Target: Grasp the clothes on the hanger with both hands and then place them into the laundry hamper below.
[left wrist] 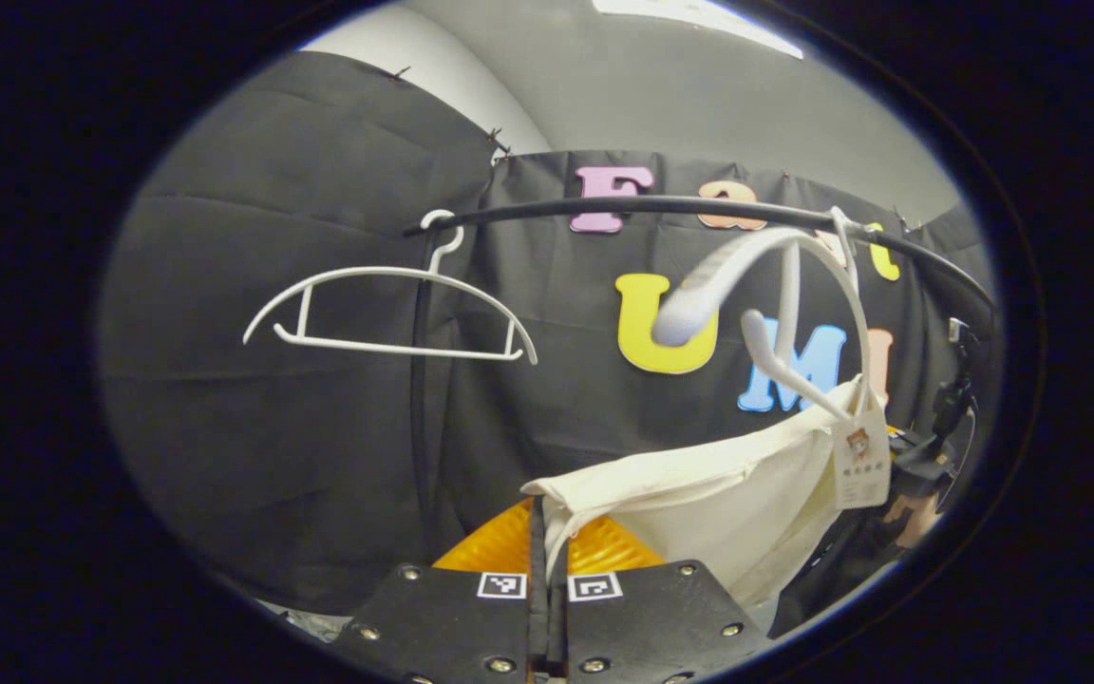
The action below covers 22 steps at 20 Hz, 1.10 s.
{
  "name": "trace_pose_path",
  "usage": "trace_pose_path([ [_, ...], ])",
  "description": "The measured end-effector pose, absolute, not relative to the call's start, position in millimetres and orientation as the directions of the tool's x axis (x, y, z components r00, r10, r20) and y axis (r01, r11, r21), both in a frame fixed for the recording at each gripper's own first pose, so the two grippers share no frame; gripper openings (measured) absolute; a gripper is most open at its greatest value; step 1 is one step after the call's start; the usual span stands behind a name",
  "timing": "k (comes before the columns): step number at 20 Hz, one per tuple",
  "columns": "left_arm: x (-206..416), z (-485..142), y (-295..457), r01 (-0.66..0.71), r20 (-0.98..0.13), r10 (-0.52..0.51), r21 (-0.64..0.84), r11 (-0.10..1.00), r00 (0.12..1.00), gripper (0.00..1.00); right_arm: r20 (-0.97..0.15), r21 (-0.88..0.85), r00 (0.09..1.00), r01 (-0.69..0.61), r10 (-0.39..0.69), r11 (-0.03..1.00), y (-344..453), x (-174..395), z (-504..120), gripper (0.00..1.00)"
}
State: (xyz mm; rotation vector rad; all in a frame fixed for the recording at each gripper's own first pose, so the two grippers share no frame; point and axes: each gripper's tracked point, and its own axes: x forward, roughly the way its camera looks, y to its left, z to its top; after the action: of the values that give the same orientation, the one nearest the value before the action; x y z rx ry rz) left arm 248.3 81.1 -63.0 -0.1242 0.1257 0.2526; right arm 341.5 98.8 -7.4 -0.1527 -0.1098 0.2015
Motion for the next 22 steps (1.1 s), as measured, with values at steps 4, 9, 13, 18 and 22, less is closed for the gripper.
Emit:
trace_pose_path([
  [4, 246, -79, 72, -0.287, -0.170, 0.266, -0.115, 0.951, 0.949, 0.01, 0.013, -0.107, 0.985, -0.167, 0.170, 0.980, 71, 344, -38, 0.04],
  [9, 220, -85, 61, -0.336, -0.195, 0.317, -0.072, 0.939, 0.928, 0.01, -0.031, -0.124, 0.975, -0.221, 0.219, 0.967, 60, 321, -59, 0.04],
  [13, 173, -88, 44, -0.381, -0.205, 0.365, -0.048, 0.923, 0.908, 0.01, -0.055, -0.131, 0.954, -0.299, 0.294, 0.945, 52, 289, -71, 0.00],
  [18, 141, -92, 12, -0.401, -0.224, 0.389, -0.006, 0.916, 0.893, 0.01, -0.103, -0.108, 0.927, -0.372, 0.362, 0.922, 40, 246, -82, 0.04],
  [22, 130, -103, -10, -0.319, -0.269, 0.309, 0.007, 0.948, 0.912, 0.01, -0.146, -0.085, 0.933, -0.344, 0.330, 0.935, 29, 213, -90, 0.04],
])
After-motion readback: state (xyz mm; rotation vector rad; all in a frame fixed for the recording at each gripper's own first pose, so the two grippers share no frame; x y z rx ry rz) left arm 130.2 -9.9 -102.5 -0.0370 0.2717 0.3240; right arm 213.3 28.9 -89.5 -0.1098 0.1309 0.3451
